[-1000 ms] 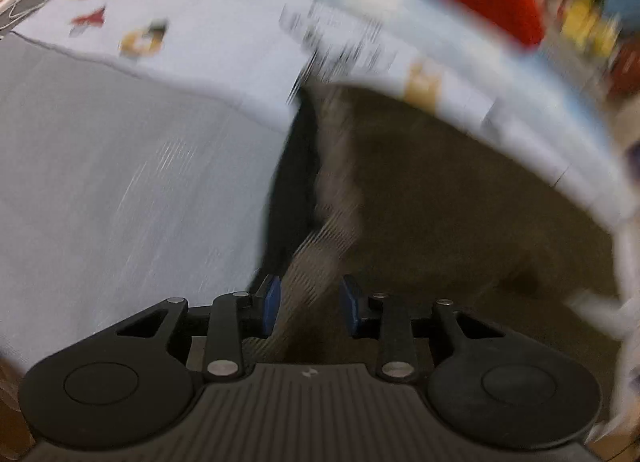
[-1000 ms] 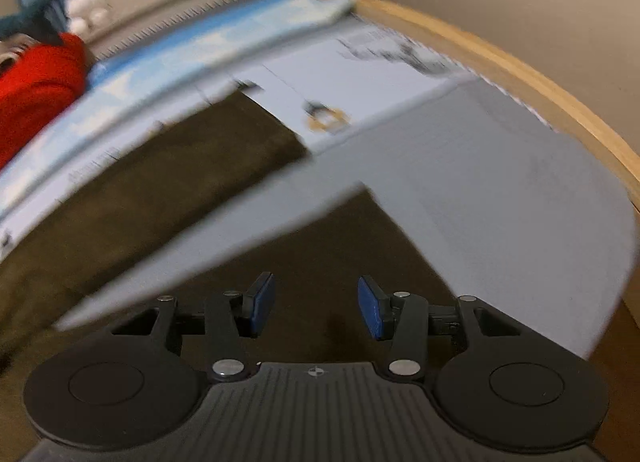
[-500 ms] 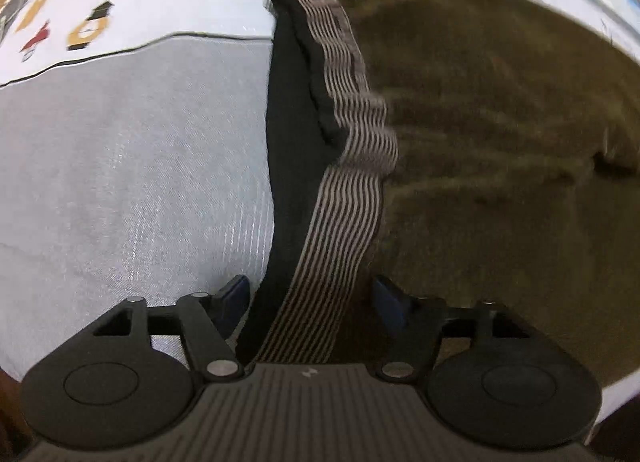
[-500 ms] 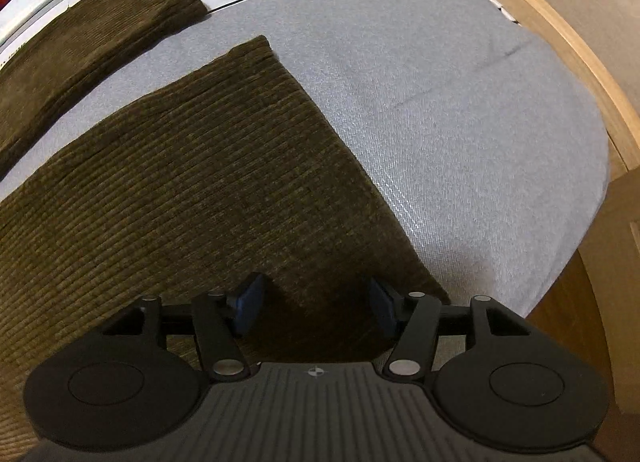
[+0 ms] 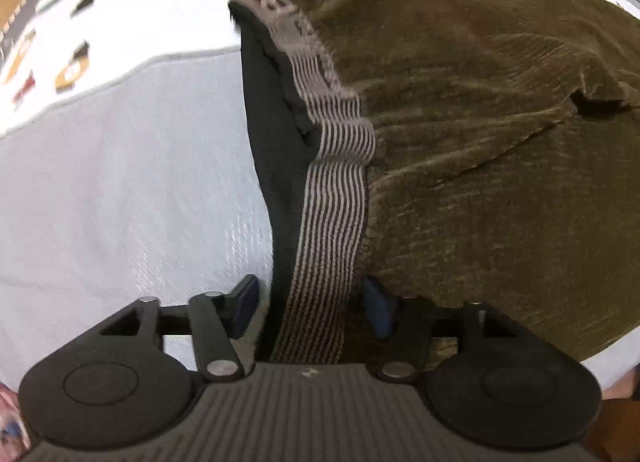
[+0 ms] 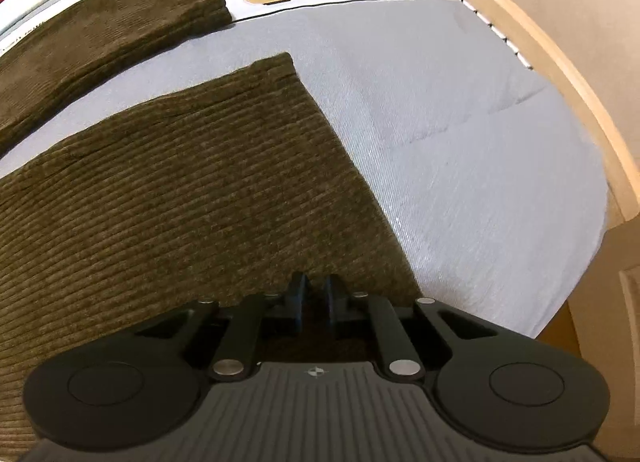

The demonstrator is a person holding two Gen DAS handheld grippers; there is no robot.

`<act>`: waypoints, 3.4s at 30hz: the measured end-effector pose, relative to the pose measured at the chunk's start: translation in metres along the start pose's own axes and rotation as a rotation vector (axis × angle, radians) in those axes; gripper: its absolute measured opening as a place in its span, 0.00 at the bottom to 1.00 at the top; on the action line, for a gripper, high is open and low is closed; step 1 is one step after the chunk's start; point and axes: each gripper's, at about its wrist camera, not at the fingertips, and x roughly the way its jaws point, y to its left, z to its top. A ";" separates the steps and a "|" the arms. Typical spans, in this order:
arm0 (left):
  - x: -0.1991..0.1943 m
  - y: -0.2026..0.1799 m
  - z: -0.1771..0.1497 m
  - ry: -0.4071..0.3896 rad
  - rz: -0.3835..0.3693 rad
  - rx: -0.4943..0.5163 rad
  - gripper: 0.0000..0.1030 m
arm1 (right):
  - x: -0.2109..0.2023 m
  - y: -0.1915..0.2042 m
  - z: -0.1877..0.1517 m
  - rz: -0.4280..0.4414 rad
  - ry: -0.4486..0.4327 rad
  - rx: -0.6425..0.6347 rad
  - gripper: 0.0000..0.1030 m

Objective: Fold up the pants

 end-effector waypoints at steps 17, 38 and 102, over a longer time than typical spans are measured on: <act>0.000 -0.063 -0.012 -0.031 -0.069 0.293 0.64 | -0.011 0.042 -0.011 0.132 0.033 -0.250 0.53; -0.041 -0.030 0.016 -0.296 -0.034 0.075 0.71 | -0.072 0.071 0.013 0.228 -0.277 -0.221 0.54; 0.059 -0.014 0.215 -0.377 -0.003 -0.038 0.92 | -0.138 0.331 0.082 0.493 -0.405 -0.394 0.54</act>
